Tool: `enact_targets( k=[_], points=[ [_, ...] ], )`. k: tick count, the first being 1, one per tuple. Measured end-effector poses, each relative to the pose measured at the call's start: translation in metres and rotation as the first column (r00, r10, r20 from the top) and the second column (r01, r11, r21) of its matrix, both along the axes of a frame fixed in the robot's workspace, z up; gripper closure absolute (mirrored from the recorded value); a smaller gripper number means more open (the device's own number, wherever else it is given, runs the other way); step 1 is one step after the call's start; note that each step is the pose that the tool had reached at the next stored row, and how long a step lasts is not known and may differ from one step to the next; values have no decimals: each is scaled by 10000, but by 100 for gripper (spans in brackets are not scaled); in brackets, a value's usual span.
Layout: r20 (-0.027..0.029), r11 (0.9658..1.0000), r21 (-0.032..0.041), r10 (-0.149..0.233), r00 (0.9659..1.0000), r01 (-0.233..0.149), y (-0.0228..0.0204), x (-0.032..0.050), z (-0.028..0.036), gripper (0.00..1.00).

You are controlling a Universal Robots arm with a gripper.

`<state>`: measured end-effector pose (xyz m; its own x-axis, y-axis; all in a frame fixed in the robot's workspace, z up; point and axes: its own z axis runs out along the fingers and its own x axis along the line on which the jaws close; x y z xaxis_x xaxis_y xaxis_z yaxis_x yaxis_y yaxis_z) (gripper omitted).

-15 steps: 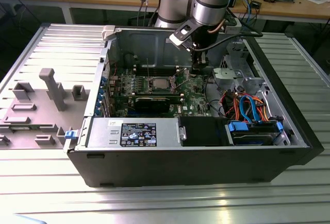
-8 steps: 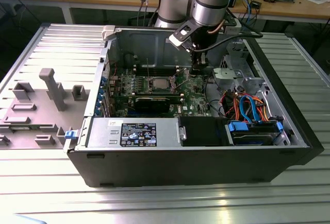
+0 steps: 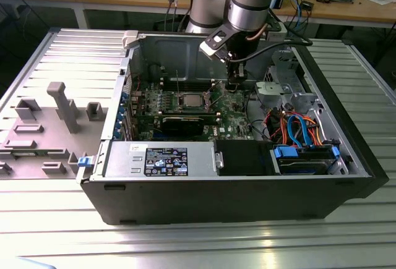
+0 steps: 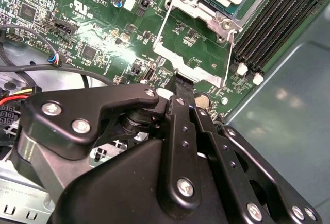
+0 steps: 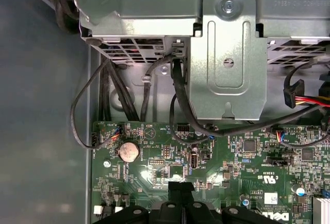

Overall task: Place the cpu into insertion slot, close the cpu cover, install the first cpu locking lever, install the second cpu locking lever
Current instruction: 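Close the cpu cover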

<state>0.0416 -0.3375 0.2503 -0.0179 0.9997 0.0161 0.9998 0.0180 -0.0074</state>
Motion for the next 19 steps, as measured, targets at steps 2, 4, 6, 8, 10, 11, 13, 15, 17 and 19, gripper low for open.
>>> enact_targets(
  k=[2, 4, 6, 8, 10, 11, 13, 15, 17, 19],
  points=[
    [0, 10000, -1, -1, 10000, 1, 0, -2, 0, 89],
    [1, 10000, 0, -1, 10000, 1, 0, -4, 0, 89],
    [0, 10000, 0, -1, 10000, 1, 0, -8, 0, 89],
    [0, 10000, 0, 0, 10000, 0, 0, -9, 0, 89],
    [0, 10000, 0, -3, 10000, 3, 0, -11, 0, 89],
    [0, 10000, 0, -2, 10000, 2, 0, -13, 0, 89],
    [0, 10000, 0, -1, 10000, 1, 0, -17, 0, 89],
    [0, 10000, 0, 0, 10000, 0, 0, -22, 0, 89],
    [0, 10000, 0, 1, 10000, -1, 0, -24, 0, 89],
    [0, 10000, 0, 0, 10000, 0, 0, -25, 0, 89]
  ],
)
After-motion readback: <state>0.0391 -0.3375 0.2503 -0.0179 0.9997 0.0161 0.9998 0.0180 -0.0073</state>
